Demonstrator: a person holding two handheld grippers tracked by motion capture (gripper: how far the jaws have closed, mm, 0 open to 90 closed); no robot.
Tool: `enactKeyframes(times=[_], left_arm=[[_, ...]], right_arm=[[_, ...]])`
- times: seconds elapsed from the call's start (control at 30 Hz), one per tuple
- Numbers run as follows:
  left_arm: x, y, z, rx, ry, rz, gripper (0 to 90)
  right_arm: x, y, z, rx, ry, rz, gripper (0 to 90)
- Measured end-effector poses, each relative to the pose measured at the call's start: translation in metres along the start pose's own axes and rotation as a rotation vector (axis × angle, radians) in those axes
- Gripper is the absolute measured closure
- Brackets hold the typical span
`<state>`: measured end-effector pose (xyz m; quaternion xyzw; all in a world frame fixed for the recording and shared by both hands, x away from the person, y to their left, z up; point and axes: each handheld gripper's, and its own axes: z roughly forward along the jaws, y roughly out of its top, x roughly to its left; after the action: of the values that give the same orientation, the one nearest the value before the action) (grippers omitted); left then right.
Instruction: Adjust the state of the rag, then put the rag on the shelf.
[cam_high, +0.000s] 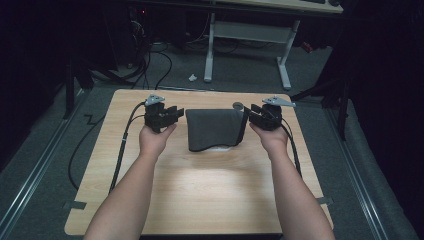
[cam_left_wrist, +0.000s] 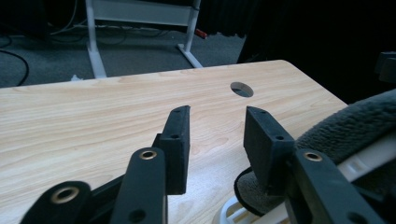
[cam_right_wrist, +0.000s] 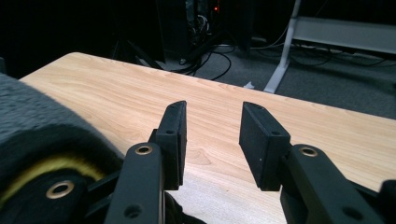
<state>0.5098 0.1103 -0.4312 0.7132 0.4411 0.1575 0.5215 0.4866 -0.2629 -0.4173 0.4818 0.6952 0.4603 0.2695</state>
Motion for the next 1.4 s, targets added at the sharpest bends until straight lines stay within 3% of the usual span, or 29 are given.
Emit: enactKeyframes(times=[0.1,0.33,0.4,0.53,0.63,0.77,0.9,1.1,1.2,1.4], left_arm=[[0.000,0.001,-0.007,-0.008,0.020,0.016,57.3],[0.004,-0.003,-0.022,-0.037,0.054,0.003,52.5],[0.005,-0.007,-0.031,-0.049,0.062,0.010,51.1],[0.005,-0.013,-0.042,-0.051,0.086,0.033,48.4],[0.005,-0.019,-0.052,-0.059,0.081,0.036,46.2],[0.003,-0.027,-0.065,-0.062,0.089,0.072,44.8],[0.001,-0.034,-0.074,-0.057,0.084,0.082,43.0],[-0.011,-0.060,-0.091,-0.037,0.058,0.125,41.1],[-0.017,-0.077,-0.100,-0.023,0.042,0.129,40.7],[-0.034,-0.115,-0.117,0.023,0.011,0.146,38.8]], right_arm=[[0.002,0.000,-0.006,0.000,-0.003,-0.006,61.3],[0.006,0.001,-0.018,-0.004,-0.012,-0.037,59.7],[0.009,-0.001,-0.026,-0.028,-0.018,-0.051,57.7],[0.011,-0.006,-0.037,-0.024,-0.029,-0.053,55.1],[0.013,-0.011,-0.046,-0.053,-0.038,-0.057,53.8],[0.015,-0.016,-0.057,-0.046,-0.047,-0.080,50.5],[0.018,-0.021,-0.067,-0.049,-0.048,-0.086,47.3],[0.032,-0.039,-0.093,-0.046,-0.067,-0.154,43.2],[0.037,-0.046,-0.100,-0.039,-0.073,-0.161,41.6],[0.052,-0.083,-0.120,-0.007,-0.068,-0.181,38.8]])
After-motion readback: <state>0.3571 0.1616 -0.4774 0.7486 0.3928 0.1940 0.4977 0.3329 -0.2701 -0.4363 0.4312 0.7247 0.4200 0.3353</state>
